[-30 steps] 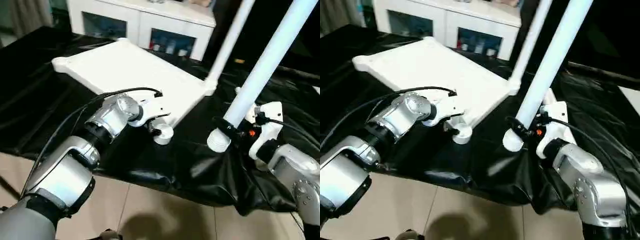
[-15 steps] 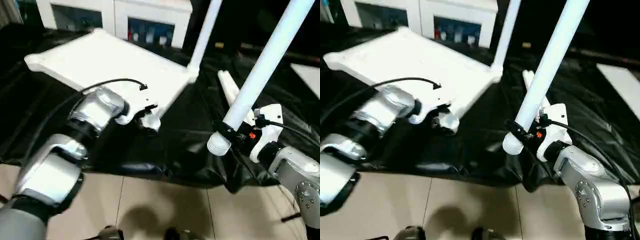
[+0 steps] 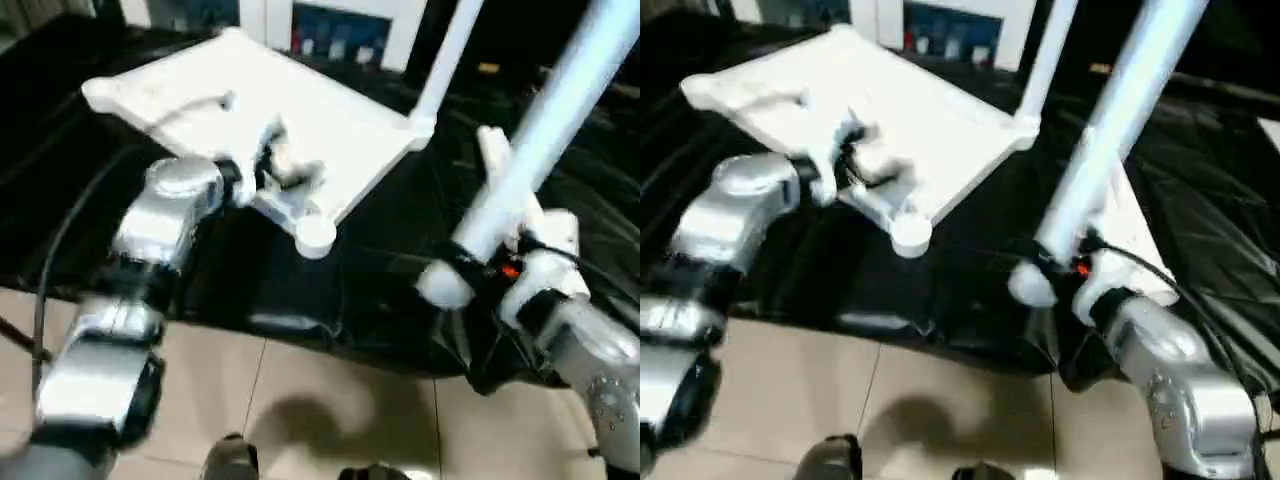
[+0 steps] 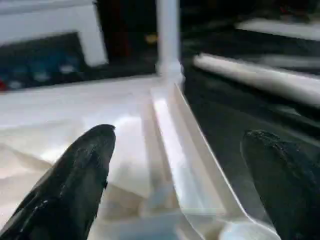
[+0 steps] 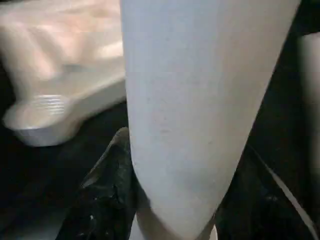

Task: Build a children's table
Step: Pick table leg

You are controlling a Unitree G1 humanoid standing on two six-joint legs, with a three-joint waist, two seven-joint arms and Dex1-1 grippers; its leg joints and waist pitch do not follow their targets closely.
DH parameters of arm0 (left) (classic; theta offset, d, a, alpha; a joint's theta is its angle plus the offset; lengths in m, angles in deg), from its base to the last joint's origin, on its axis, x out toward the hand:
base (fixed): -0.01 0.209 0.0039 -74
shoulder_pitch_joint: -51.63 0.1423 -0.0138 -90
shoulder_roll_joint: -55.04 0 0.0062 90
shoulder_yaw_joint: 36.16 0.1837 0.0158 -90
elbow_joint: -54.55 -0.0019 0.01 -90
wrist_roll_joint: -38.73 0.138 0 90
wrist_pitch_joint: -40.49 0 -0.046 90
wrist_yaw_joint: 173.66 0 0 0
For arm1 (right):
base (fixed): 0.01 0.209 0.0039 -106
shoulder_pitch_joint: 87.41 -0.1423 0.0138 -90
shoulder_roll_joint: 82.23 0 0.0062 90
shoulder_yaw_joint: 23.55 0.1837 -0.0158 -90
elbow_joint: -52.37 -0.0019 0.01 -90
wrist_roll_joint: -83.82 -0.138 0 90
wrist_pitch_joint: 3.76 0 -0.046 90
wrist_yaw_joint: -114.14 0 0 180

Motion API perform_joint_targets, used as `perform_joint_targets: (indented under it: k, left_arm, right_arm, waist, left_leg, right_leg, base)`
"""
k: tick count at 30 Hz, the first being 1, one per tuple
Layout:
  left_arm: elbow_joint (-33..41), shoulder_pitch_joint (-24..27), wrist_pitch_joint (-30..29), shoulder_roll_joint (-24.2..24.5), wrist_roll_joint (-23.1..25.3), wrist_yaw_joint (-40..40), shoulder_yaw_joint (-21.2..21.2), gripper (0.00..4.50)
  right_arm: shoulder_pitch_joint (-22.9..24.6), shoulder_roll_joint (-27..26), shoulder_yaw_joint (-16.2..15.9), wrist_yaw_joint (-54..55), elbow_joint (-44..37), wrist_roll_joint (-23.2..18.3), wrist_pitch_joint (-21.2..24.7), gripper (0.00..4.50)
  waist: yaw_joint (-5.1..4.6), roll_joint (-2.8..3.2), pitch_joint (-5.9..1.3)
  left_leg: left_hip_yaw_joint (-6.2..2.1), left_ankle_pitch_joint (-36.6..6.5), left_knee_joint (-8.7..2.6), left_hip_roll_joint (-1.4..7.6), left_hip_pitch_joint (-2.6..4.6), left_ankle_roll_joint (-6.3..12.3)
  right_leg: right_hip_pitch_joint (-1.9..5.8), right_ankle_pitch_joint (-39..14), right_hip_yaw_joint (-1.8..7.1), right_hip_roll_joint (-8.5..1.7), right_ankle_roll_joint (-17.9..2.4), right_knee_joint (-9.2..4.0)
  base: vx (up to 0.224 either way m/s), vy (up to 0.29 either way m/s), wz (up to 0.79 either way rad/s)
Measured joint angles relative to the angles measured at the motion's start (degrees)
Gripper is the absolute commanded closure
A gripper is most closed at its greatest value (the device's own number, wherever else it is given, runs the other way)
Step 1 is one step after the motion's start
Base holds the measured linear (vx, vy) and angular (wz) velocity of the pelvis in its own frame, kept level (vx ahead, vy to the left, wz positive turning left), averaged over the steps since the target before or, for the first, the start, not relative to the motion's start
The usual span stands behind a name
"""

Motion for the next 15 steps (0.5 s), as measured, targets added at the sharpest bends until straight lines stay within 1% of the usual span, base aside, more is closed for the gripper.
perform_joint_targets:
  k: [1,2,3,4,6,7,8,9,10,11,12,13,14,15]
  left_arm:
    - [3.23,2.97,0.20,-1.09,0.26,1.94,-0.94,0.00]
    - [8.61,8.13,1.15,-3.39,1.40,5.89,-1.80,0.00]
    - [11.93,12.09,2.15,-5.56,2.26,8.77,-2.06,0.00]
    - [13.98,15.51,3.23,-7.21,2.69,10.76,-2.31,0.00]
    - [16.19,20.55,5.08,-9.81,3.72,14.40,-2.11,0.00]
    - [17.76,23.02,6.85,-10.93,3.74,15.78,-2.18,0.00]
    - [18.26,24.72,8.29,-11.51,4.03,16.72,-2.11,0.00]
    - [19.11,27.19,10.45,-11.59,4.71,17.86,-2.08,0.00]
    - [19.40,28.56,11.51,-11.49,4.94,18.63,-2.12,0.00]
    - [19.46,29.44,12.09,-11.33,5.18,19.25,-2.34,0.00]
    - [19.46,29.56,12.20,-11.00,5.39,20.04,-2.65,0.00]
    - [19.49,29.22,12.15,-10.67,5.69,20.59,-2.93,0.00]
    - [19.56,28.80,12.07,-10.42,6.19,21.54,-3.51,0.00]
    - [19.64,28.33,12.06,-10.06,6.51,22.11,-4.13,0.00]
  right_arm:
    - [0.97,-0.42,0.96,1.41,-0.08,1.29,-0.63,2.66]
    - [2.36,-1.67,1.58,3.81,-0.69,3.53,-2.28,2.66]
    - [3.39,-2.89,1.55,5.51,-1.19,5.14,-3.75,2.66]
    - [4.69,-4.19,1.58,6.83,-2.01,6.32,-5.02,2.66]
    - [6.02,-6.04,0.88,8.92,-2.42,8.20,-7.36,2.66]
    - [7.12,-7.45,0.94,9.79,-3.13,8.73,-8.93,2.66]
    - [7.70,-8.39,0.82,10.35,-3.24,8.89,-10.36,2.66]
    - [8.69,-10.30,0.67,10.71,-3.21,9.04,-13.02,2.66]
    - [9.27,-11.72,0.45,10.91,-3.01,9.03,-15.03,2.66]
    - [9.40,-12.72,-0.04,11.18,-2.39,9.02,-16.52,2.66]
    - [9.30,-13.01,-1.04,11.27,-1.08,9.03,-17.93,2.66]
    - [9.03,-13.45,-1.97,11.17,0.17,9.06,-18.70,2.66]
    - [7.92,-14.15,-3.62,10.73,1.84,9.21,-19.25,2.66]
    - [6.90,-14.56,-4.68,10.20,2.46,9.40,-19.70,2.66]
  waist:
    - [-0.16,0.16,-0.15]
    - [-0.25,0.44,-0.35]
    - [-0.37,0.64,-0.49]
    - [-0.32,0.76,-0.57]
    - [-0.18,0.82,-0.60]
    - [0.03,1.03,-0.73]
    - [0.20,1.40,-0.89]
    - [0.61,2.03,-1.29]
    - [1.00,2.61,-1.63]
    - [1.23,2.97,-1.86]
    - [1.23,3.15,-1.97]
    - [0.77,3.27,-2.08]
    - [-0.33,3.05,-2.25]
    - [-1.21,3.16,-2.27]
  left_leg:
    - [0.03,-0.09,0.08,-0.03,0.10,0.14]
    - [0.08,-0.20,0.22,-0.01,0.12,0.29]
    - [0.11,-0.24,0.25,-0.01,0.11,0.33]
    - [0.16,-0.27,0.25,0.00,0.23,0.38]
    - [0.60,-0.32,0.24,0.01,0.37,0.60]
    - [0.66,-0.49,0.55,-0.02,0.36,0.92]
    - [0.72,-1.01,1.25,-0.12,0.23,1.74]
    - [0.51,-1.70,2.88,-0.25,-0.03,2.78]
    - [-0.01,-2.43,3.70,-0.28,-0.26,3.46]
    - [-0.34,-2.88,4.32,-0.54,-0.22,3.06]
    - [-0.24,-2.94,4.41,-1.28,-0.06,2.93]
    - [0.32,-3.04,3.95,-1.61,0.56,3.21]
    - [1.02,-2.63,3.06,-2.39,0.89,4.20]
    - [1.29,-2.25,2.65,-2.96,0.90,5.18]
  right_leg:
    - [0.20,0.02,0.00,-0.02,0.02,-0.10]
    - [0.30,0.04,0.03,-0.05,0.06,-0.23]
    - [0.38,0.05,0.03,-0.05,0.09,-0.39]
    - [0.57,0.18,0.07,-0.06,0.30,-0.61]
    - [0.76,0.53,0.22,-0.18,0.71,-0.98]
    - [0.89,0.61,0.34,-0.44,0.89,-1.07]
    - [1.07,0.66,0.55,-0.63,1.24,-1.07]
    - [1.37,0.61,1.08,-0.81,2.18,-1.17]
    - [1.68,0.69,1.11,-1.12,2.75,-1.21]
    - [1.98,0.80,1.08,-1.81,3.47,-1.25]
    - [2.53,1.10,1.13,-2.58,4.16,-1.89]
    - [2.88,1.12,1.43,-2.58,4.16,-2.87]
    - [2.90,0.42,1.67,-2.62,2.95,-3.63]
    - [2.43,-0.74,1.45,-2.70,1.23,-2.00]
  base:
    - [0.000,0.000,0.00]
    - [0.000,0.000,0.00]
    - [0.000,0.000,0.00]
    - [0.000,0.000,0.00]
    - [0.000,0.000,0.00]
    - [0.000,0.000,0.00]
    - [-0.036,0.081,-0.03]
    - [-0.026,0.143,-0.10]
    - [-0.026,0.143,-0.10]
    - [-0.013,0.213,-0.19]
    - [-0.007,0.249,-0.08]
    - [-0.040,0.379,-0.05]
    - [-0.036,0.252,0.06]
    - [-0.073,0.254,0.09]
